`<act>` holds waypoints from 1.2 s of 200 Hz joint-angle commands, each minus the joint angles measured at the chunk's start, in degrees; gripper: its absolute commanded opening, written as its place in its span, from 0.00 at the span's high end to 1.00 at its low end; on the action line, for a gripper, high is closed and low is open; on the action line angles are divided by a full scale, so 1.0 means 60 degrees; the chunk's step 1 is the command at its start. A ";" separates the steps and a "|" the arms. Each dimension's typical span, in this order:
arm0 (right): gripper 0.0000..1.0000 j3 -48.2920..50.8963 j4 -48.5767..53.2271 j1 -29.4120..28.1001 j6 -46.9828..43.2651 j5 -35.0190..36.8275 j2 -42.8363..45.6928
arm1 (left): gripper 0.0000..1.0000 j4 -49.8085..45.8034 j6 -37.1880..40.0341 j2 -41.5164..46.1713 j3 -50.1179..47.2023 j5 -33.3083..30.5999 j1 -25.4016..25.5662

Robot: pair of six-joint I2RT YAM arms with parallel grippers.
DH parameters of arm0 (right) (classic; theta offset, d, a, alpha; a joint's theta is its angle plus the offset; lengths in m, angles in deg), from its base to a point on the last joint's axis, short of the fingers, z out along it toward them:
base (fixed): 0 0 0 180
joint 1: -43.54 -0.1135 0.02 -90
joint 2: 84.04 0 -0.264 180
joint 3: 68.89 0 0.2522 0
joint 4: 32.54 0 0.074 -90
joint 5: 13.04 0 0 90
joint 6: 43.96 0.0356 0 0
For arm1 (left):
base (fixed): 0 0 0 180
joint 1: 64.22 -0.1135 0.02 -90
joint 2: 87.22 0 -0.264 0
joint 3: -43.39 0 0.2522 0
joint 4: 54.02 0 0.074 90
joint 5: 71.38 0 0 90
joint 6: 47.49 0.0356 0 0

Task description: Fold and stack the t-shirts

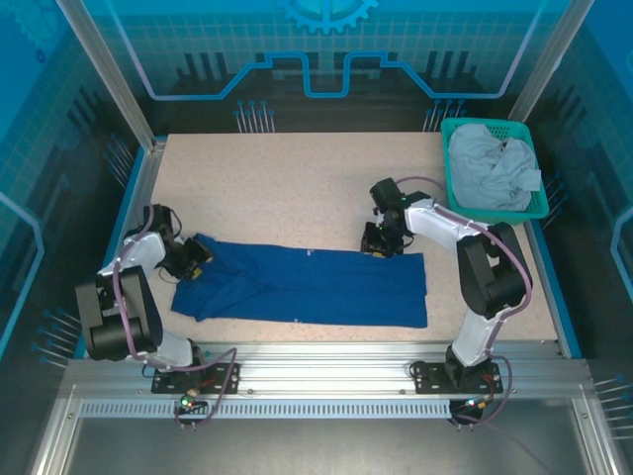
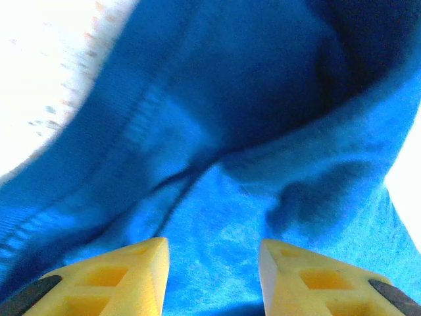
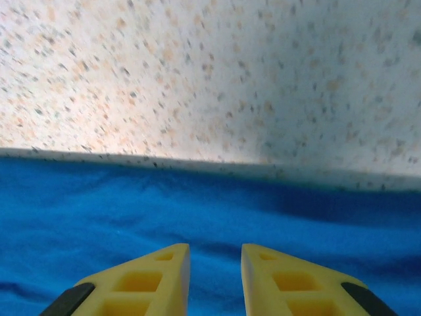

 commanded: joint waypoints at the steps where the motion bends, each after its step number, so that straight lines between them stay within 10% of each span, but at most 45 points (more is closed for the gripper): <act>1: 0.74 0.0202 0.0766 0.0060 0.0652 0.0015 -0.0314 | 0.60 -0.0060 -0.0629 0.0236 0.0013 0.0231 0.0618; 166: 0.76 -0.4047 0.3233 0.2998 -0.0461 0.0900 -0.3768 | 0.76 0.0837 -0.3855 -0.2190 0.1422 0.0604 0.4378; 240: 0.66 -0.4052 0.2655 0.2073 -0.1228 0.1203 -0.2091 | 0.65 -0.0221 -0.3342 0.0556 0.0511 -0.1170 0.3286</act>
